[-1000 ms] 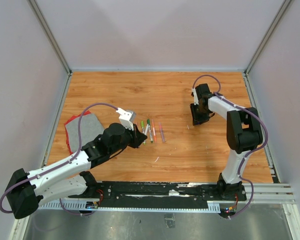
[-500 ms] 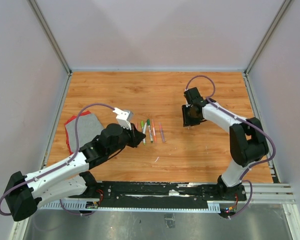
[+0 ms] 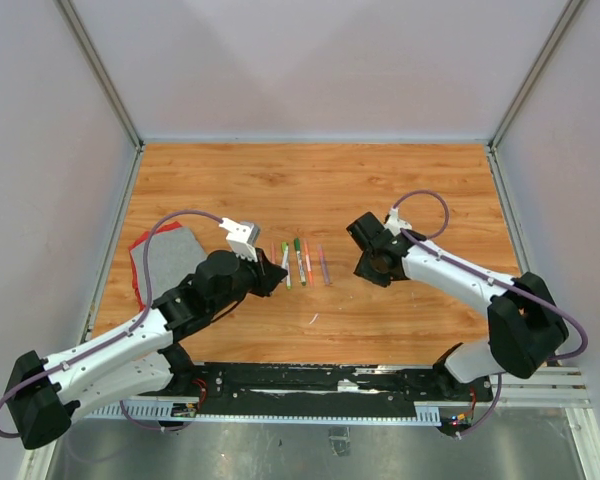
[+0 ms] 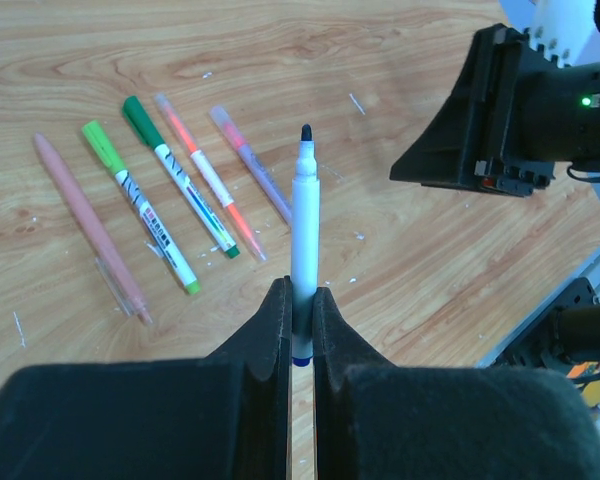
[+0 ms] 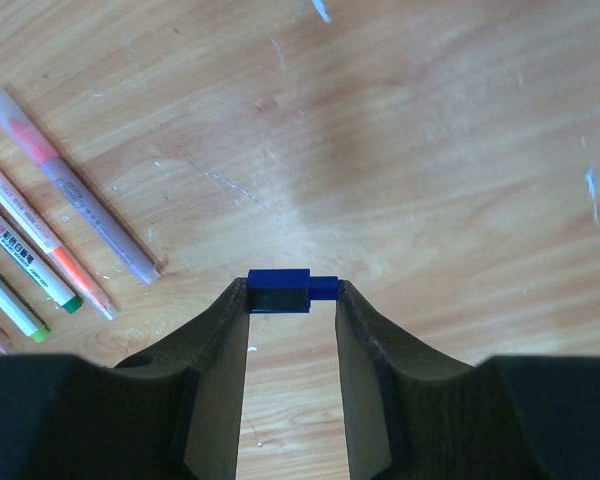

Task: Insert the pens into the pen caps
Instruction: Place the pen cap at the center of the board.

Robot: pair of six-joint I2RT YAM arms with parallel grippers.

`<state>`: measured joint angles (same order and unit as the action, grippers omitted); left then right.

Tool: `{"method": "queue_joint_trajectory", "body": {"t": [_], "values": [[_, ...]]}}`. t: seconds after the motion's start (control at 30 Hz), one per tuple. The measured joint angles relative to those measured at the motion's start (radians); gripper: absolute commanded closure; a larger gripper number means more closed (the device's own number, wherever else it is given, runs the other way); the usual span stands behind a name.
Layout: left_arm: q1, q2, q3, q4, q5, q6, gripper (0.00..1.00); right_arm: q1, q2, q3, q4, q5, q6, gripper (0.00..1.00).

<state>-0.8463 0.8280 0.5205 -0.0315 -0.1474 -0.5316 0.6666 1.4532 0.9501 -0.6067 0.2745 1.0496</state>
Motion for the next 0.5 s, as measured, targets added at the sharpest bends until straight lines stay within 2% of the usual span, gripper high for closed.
{"method": "queue_joint_trajectory", "body": {"t": [0.23, 0.5], "values": [[0.0, 0.002, -0.011, -0.001, 0.001, -0.009, 0.99, 0.035, -0.034, -0.071, -0.093, 0.037, 0.261, 0.73], [0.0, 0.014, -0.011, -0.001, 0.003, -0.015, 1.0, 0.036, 0.019, -0.072, -0.124, 0.04, 0.345, 0.67]]}}
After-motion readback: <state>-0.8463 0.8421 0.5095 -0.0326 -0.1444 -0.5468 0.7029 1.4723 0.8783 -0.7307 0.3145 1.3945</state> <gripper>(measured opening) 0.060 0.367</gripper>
